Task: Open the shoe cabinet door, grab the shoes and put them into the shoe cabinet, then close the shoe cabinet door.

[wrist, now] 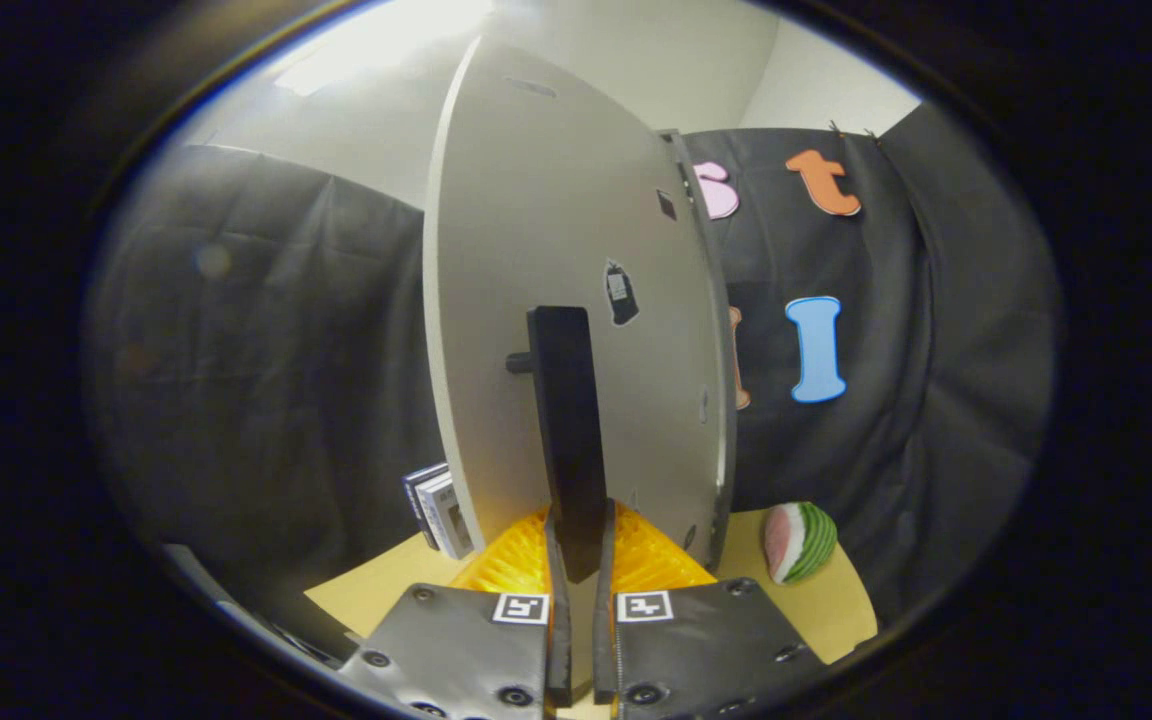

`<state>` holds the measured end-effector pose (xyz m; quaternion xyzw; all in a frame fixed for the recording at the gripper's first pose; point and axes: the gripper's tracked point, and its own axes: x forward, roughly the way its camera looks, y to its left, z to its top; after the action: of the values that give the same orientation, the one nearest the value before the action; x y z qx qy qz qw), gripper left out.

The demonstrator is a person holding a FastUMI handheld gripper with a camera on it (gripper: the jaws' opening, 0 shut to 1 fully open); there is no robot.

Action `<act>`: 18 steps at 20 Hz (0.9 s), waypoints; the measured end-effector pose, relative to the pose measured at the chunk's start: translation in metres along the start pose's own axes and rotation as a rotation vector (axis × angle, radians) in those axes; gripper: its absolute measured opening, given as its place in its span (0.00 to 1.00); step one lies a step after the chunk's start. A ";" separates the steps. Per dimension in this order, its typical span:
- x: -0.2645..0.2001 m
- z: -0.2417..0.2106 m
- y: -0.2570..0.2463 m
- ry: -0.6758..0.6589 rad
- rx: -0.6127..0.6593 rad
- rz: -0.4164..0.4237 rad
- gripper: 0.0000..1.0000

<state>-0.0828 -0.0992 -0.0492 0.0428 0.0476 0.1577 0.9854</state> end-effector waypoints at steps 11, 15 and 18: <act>-0.020 0.005 -0.064 -0.019 -0.036 -0.119 0.07; -0.030 0.010 -0.095 -0.027 -0.037 -0.196 0.07; -0.031 0.011 -0.112 -0.022 -0.041 -0.214 0.06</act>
<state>-0.0763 -0.2159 -0.0471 0.0190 0.0378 0.0518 0.9978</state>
